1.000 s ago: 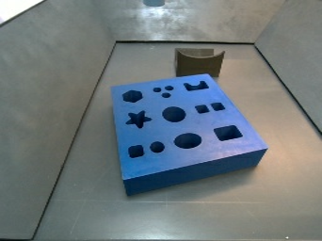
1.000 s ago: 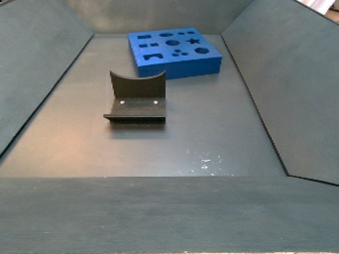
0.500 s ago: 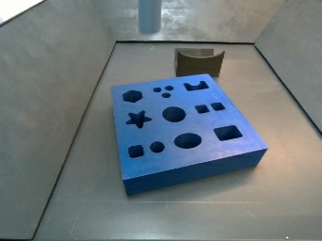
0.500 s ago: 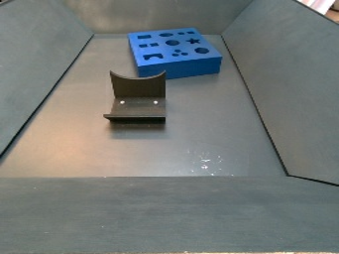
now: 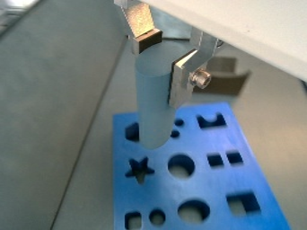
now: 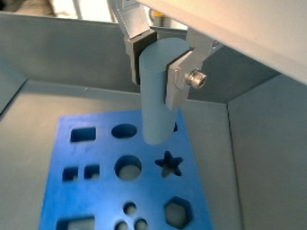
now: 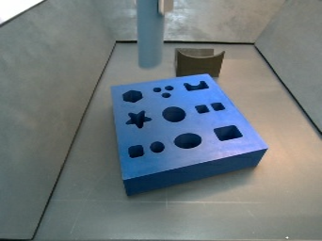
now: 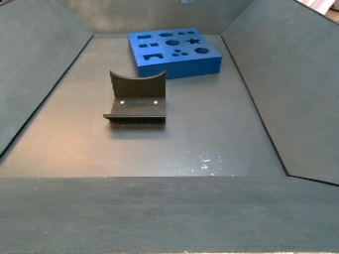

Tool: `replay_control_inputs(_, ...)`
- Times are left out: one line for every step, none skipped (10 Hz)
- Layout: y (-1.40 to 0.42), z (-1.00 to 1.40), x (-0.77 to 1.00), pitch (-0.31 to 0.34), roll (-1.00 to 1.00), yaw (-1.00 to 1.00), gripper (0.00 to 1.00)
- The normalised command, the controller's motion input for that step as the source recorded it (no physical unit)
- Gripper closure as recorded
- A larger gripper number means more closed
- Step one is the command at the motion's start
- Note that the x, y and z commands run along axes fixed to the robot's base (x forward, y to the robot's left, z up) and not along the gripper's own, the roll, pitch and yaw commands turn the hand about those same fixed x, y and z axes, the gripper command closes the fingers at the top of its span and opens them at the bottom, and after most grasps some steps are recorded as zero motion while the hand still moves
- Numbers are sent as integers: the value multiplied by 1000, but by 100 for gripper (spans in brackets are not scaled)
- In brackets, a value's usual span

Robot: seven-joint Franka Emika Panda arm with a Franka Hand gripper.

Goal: Pick up the oval object. Move up. Move to above the board. Insert the oval object.
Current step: Insert the oval object.

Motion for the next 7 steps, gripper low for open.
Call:
replay_control_inputs(-403, -231, 449, 0, -7, -497, 100)
replay_control_inputs(-371, -146, 543, 0, -41, -426, 100)
replay_control_inputs(-363, -143, 534, 0, -34, -446, 100)
replay_control_inputs(-309, -131, 583, 0, -41, -429, 100)
replay_control_inputs(-277, -106, 614, 0, -54, -414, 100)
replay_control_inputs(-229, -80, 617, 0, -57, -423, 100)
replay_control_inputs(-63, 0, 151, 10, 17, -74, 100)
